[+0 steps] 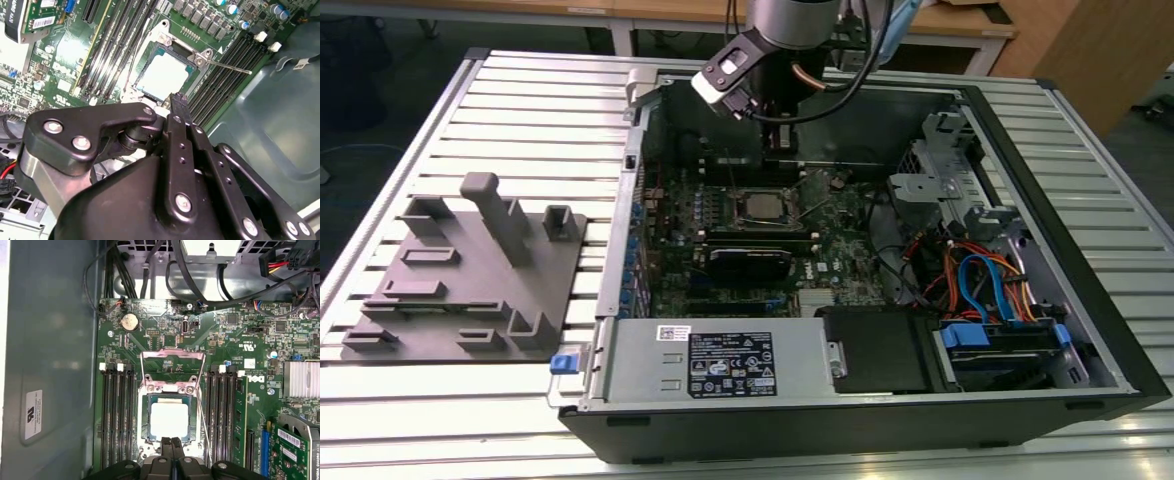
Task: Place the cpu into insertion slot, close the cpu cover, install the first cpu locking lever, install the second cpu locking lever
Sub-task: 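Close the cpu cover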
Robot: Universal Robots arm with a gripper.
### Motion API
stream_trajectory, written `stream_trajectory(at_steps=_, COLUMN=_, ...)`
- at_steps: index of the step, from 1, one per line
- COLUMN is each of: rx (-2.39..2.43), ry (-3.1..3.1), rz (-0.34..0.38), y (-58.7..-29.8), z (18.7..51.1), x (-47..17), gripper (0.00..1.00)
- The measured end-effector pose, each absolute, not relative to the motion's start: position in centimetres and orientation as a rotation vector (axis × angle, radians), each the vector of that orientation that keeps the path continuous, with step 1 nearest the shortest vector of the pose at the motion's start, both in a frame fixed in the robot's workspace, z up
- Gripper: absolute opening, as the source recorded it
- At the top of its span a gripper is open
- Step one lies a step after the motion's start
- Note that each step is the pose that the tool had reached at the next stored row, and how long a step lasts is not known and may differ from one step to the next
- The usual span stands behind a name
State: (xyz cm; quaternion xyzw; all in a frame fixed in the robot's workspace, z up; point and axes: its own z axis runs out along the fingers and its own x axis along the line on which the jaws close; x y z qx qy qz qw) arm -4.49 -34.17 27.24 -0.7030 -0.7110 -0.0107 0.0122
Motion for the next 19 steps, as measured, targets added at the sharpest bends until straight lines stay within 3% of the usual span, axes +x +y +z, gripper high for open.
stream_trajectory(at_steps=19, rx=-2.191, ry=-2.217, rz=-0.033, y=-34.2, z=27.3, x=-2.5, gripper=0.11)
